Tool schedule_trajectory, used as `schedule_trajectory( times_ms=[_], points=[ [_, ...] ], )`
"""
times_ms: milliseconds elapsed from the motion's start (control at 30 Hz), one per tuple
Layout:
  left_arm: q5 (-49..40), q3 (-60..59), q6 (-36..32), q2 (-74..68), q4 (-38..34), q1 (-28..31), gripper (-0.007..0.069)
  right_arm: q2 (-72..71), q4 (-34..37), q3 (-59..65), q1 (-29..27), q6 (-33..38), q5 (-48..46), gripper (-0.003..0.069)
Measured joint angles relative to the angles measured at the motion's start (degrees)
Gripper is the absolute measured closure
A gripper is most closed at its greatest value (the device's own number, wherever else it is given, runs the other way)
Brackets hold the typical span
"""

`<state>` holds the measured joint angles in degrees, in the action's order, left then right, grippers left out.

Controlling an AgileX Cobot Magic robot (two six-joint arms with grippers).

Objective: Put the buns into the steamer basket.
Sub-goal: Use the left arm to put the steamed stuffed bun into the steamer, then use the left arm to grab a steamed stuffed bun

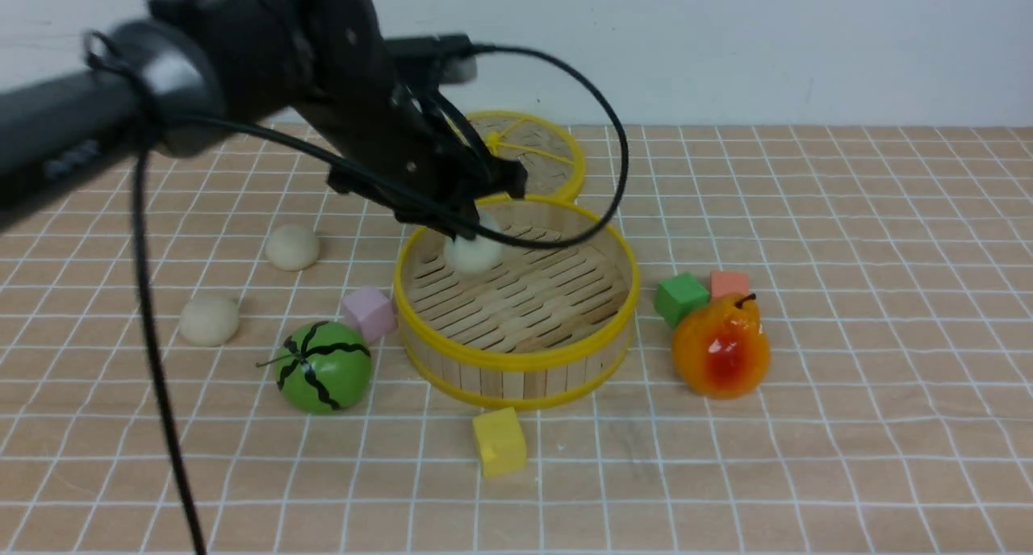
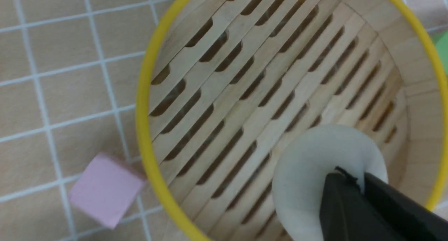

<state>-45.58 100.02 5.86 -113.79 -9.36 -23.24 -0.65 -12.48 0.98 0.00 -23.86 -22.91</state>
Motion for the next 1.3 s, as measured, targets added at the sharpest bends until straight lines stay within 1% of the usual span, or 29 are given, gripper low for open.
schedule_trajectory(
  times_ms=[100, 233, 333, 467, 500, 533, 633, 667, 700, 767, 833, 967, 1000, 1033, 1067, 1133, 1267, 1300],
  points=[
    [0.51, 0.0, 0.63, -2.6, -0.6, 0.0, 0.0633, 0.0, 0.0, 0.0, 0.0, 0.0, 0.0, 0.0418],
    [0.76, 0.0, 4.05, -5.8, -1.95, 0.0, 0.062, 0.0, 0.0, 0.0, 0.0, 0.0, 0.0, 0.0418],
    [0.78, 0.0, 5.49, -6.99, -2.29, 0.0, 0.0596, 0.0, 0.0, 0.0, 0.0, 0.0, 0.0, 0.0418],
    [0.42, 0.0, 5.83, -7.31, -2.29, 0.0, 0.052, 0.0, 0.0, 0.0, 0.0, 0.0, 0.0, 0.0418],
    [0.21, 0.0, 5.88, -7.31, -2.29, 0.0, 0.0487, 0.0, 0.0, 0.0, 0.0, 0.0, 0.0, 0.0418],
    [0.14, 0.0, 5.88, -7.31, -2.29, 0.0, 0.0482, 0.0, 0.0, 0.0, 0.0, 0.0, 0.0, 0.0418],
    [-1.32, 0.0, 5.94, -6.99, -2.4, 0.0, 0.0358, 0.0, 0.0, 0.0, 0.0, 0.0, 0.0, 0.0418],
    [-1.96, 0.0, 5.94, -6.61, -2.44, 0.0, 0.0329, 0.0, 0.0, 0.0, 0.0, 0.0, 0.0, 0.0418],
    [-2.18, 0.0, 5.94, -6.39, -2.44, 0.0, 0.0323, 0.0, 0.0, 0.0, 0.0, 0.0, 0.0, 0.0418],
    [-3.68, 0.0, 5.94, -4.93, -2.44, 0.0, 0.0271, 0.0, 0.0, 0.0, 0.0, 0.0, 0.0, 0.0418],
    [-5.34, 0.0, 5.94, -2.47, -2.03, 0.0, 0.0243, 0.0, 0.0, 0.0, 0.0, 0.0, 0.0, 0.0418],
    [-8.44, 0.0, 6.46, 2.88, -0.76, 0.85, 0.023, 0.0, 0.0, 0.0, 0.0, 0.0, 0.0, 0.0418],
    [-8.99, 0.0, 6.68, 4.03, -0.49, 1.28, 0.0229, 0.0, 0.0, 0.0, 0.0, 0.0, 0.0, 0.0418],
    [-10.4, 0.0, 7.1, 7.65, 0.41, 3.23, 0.0228, 0.0, 0.0, 0.0, 0.0, 0.0, 0.0, 0.0418],
    [-10.54, 0.0, 7.1, 8.02, 0.7, 3.5, 0.0228, 0.0, 0.0, 0.0, 0.0, 0.0, 0.0, 0.0418],
    [-12.43, 0.0, 7.29, 12.72, 2.5, 8.22, 0.0228, 0.0, 0.0, 0.0, 0.0, 0.0, 0.0, 0.0418],
    [-16.02, 0.0, 7.4, 15.46, 3.94, 15.6, 0.0228, 0.0, 0.0, 0.0, 0.0, 0.0, 0.0, 0.0418],
    [-16.43, 0.0, 7.4, 15.46, 3.95, 15.99, 0.0228, 0.0, 0.0, 0.0, 0.0, 0.0, 0.0, 0.0418]
  ],
)
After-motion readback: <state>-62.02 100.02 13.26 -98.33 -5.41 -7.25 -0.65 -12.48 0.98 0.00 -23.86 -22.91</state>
